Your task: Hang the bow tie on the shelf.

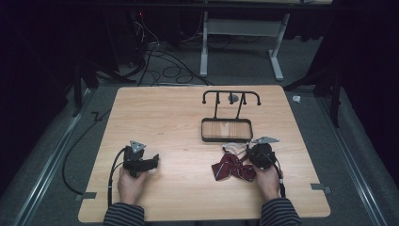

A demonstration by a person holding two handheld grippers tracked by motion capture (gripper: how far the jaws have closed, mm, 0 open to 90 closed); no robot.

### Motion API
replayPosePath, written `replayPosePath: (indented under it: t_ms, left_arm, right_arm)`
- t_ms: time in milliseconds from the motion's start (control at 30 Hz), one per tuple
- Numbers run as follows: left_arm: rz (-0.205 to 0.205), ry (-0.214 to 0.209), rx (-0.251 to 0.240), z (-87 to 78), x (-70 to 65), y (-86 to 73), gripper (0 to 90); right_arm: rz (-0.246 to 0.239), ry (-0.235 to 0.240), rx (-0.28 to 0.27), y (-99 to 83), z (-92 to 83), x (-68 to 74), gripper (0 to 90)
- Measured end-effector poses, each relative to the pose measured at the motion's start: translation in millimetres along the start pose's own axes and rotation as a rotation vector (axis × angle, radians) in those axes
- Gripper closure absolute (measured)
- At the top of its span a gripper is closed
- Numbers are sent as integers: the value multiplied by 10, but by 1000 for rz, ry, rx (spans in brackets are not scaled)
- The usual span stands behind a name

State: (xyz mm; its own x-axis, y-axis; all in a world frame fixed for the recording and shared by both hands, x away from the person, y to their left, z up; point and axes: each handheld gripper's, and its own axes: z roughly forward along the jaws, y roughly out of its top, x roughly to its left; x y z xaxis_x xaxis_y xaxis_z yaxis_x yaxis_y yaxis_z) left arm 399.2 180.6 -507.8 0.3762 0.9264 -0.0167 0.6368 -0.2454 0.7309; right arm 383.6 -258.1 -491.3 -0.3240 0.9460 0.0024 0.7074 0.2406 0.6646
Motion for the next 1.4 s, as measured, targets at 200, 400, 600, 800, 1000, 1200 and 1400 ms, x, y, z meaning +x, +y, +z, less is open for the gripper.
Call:
replayPosePath:
  t_ms: [200, 400, 600, 800, 1000, 1200, 1400]
  left_arm:
    - [1, -1, 0, 0, 0, 0, 203]
    - [0, -1, 0, 0, 0, 0, 203]
    - [0, -1, 0, 0, 0, 0, 203]
    - [0, -1, 0, 0, 0, 0, 203]
    - [0, -2, 0, 0, 1, 0, 203]
    - [0, -2, 0, 0, 1, 0, 203]
    - [0, -3, 0, -1, 1, -1, 203]
  right_arm:
    - [-4, 4, -1, 0, -39, -5, 900]
    - [-32, 0, -56, 74, -211, 25, 900]
    - [-64, 1, -105, 156, -352, 79, 900]
    - [-99, 12, -159, 262, -504, 163, 900]
    - [-126, 26, -194, 357, -616, 232, 900]
    - [-138, 47, -219, 433, -679, 274, 900]
    - [-161, 56, -230, 484, -708, 320, 900]
